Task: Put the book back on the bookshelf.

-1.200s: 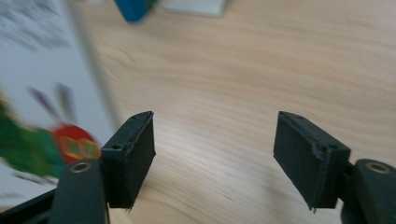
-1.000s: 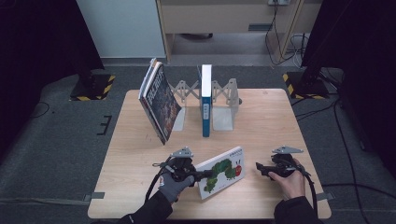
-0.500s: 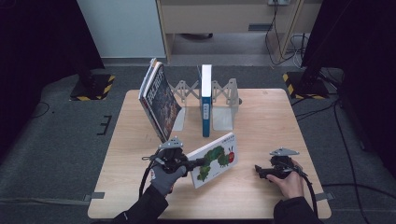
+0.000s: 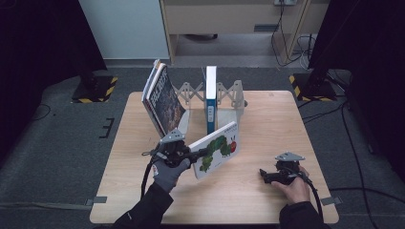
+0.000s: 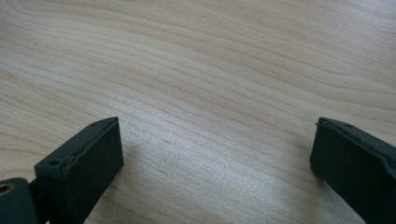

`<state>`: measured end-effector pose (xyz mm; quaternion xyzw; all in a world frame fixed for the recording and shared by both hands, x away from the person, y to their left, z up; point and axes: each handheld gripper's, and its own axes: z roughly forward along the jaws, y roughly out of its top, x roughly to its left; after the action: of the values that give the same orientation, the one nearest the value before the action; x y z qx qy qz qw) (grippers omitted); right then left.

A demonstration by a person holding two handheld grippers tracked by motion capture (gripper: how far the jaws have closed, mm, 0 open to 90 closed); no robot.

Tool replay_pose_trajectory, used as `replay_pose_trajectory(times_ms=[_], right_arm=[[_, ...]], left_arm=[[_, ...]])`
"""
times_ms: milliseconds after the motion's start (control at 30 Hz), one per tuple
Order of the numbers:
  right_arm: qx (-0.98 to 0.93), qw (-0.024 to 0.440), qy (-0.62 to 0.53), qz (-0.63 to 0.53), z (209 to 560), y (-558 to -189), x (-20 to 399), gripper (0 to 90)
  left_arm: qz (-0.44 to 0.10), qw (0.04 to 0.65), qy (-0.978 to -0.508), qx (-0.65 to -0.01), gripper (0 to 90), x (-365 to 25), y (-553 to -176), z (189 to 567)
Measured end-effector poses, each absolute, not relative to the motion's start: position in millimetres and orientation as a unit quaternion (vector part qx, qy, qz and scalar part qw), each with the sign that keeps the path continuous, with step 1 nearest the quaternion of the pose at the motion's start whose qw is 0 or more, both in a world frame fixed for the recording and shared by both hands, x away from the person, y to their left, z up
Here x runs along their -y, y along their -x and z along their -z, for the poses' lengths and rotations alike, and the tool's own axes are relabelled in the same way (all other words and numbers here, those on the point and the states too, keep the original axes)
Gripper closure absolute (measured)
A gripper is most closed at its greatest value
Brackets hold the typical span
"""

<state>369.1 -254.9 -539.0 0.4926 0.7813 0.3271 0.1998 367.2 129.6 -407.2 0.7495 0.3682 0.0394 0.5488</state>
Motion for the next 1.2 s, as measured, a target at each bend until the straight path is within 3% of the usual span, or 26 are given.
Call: replay_pose_trajectory(times_ms=[300,1200], right_arm=[[-0.781,0.2,-0.493,-0.327,539,-369,255,2.9],[-0.781,0.2,-0.493,-0.327,539,-369,255,2.8]], left_arm=[[-0.06,0.572,-0.722,-0.385,75.1,-119,-386,398],[-0.149,0.561,-0.693,-0.427,75.0,-68,-436,396]])
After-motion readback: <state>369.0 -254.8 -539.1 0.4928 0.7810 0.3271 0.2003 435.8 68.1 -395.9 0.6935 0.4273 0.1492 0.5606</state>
